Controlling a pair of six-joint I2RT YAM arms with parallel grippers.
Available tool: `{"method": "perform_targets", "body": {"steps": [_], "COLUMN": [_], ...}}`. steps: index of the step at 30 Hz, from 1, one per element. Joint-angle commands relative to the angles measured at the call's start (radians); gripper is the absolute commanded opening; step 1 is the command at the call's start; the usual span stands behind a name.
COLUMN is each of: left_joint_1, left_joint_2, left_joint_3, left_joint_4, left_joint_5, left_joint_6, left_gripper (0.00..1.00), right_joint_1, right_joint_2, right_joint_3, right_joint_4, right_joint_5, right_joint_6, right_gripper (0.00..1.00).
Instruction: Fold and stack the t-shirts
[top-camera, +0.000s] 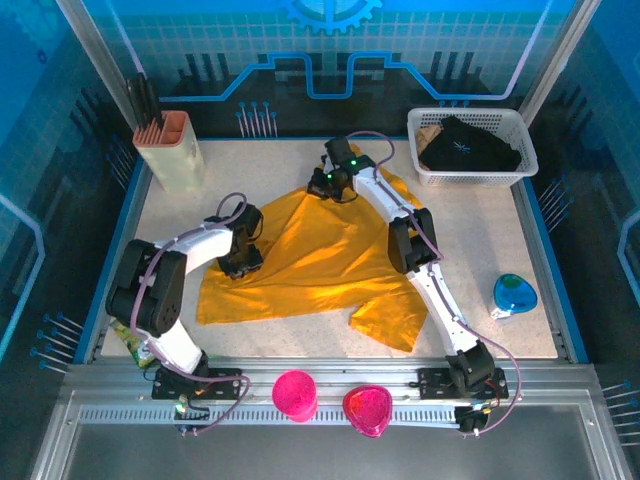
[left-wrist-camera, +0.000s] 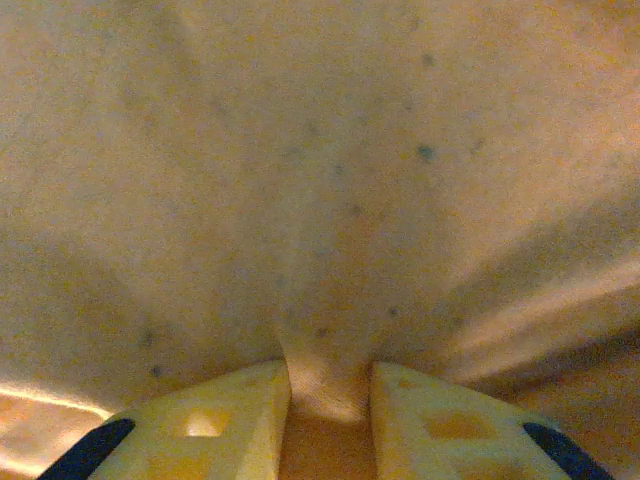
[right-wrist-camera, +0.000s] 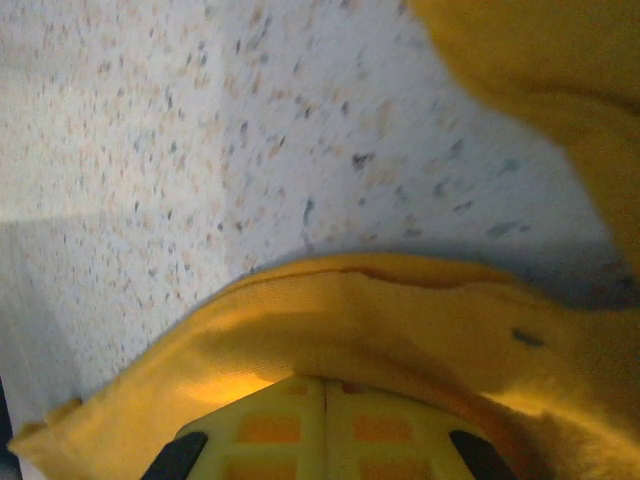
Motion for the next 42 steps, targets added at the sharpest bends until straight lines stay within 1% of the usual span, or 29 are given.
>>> {"method": "perform_targets", "body": {"steps": [1,7,11,14,16,19,20,22,24,25,27,30,32,35,38,42], "left_joint_1": [-0.003,-0.003,-0.003,-0.003,-0.003,-0.003,-0.003,-0.003,-0.003,-0.003,0.001,0.019,0.035,0.056,0.061,0.061], "left_joint_2": [-0.036,-0.110,-0.103,-0.105,-0.126,-0.166,-0.178,-0.200,-0.216,-0.220,-0.223,-0.206,-0.179,-0.099,0.006,0.107], "left_joint_3": [-0.086,-0.159,-0.152,-0.150,-0.141,-0.074,-0.036,0.034,0.111,0.139,0.186,0.214,0.223,0.271,0.353,0.434], "left_joint_4": [-0.116,-0.127,-0.138,-0.125,-0.120,-0.162,-0.185,-0.227,-0.268,-0.280,-0.301,-0.295,-0.261,-0.195,-0.152,-0.158], "left_joint_5": [-0.010,-0.029,-0.048,-0.043,-0.039,-0.051,-0.060,-0.076,-0.095,-0.102,-0.115,-0.127,-0.120,-0.113,-0.100,-0.084], "left_joint_6": [-0.034,-0.063,-0.066,-0.062,-0.058,-0.032,-0.020,0.005,0.025,0.033,0.046,0.060,0.078,0.123,0.163,0.158], "left_gripper": [0.29,0.30,0.30,0.29,0.29,0.31,0.32,0.39,0.44,0.45,0.46,0.46,0.45,0.41,0.34,0.24], "right_joint_1": [-0.036,-0.066,-0.078,-0.076,-0.071,-0.058,-0.053,-0.040,-0.025,-0.017,0.007,0.042,0.061,0.081,0.098,0.124], "right_joint_2": [0.065,0.027,-0.073,-0.159,-0.198,-0.261,-0.279,-0.298,-0.288,-0.275,-0.227,-0.152,-0.127,-0.112,-0.111,-0.108], "right_joint_3": [0.000,-0.042,-0.181,-0.275,-0.293,-0.327,-0.339,-0.336,-0.291,-0.260,-0.168,-0.053,-0.043,-0.066,-0.094,-0.097], "right_joint_4": [-0.010,0.053,0.092,0.153,0.187,0.266,0.294,0.317,0.288,0.260,0.180,0.080,0.067,0.053,0.044,0.021], "right_joint_5": [0.135,0.201,0.262,0.254,0.198,0.073,0.025,-0.062,-0.151,-0.185,-0.251,-0.309,-0.334,-0.330,-0.326,-0.326], "right_joint_6": [0.099,0.195,0.231,0.183,0.116,0.014,-0.018,-0.065,-0.106,-0.124,-0.162,-0.195,-0.193,-0.195,-0.207,-0.233], "right_gripper": [0.00,0.00,0.00,0.00,0.00,0.00,0.00,0.00,0.00,0.00,0.00,0.00,0.00,0.00,0.00,0.00]}}
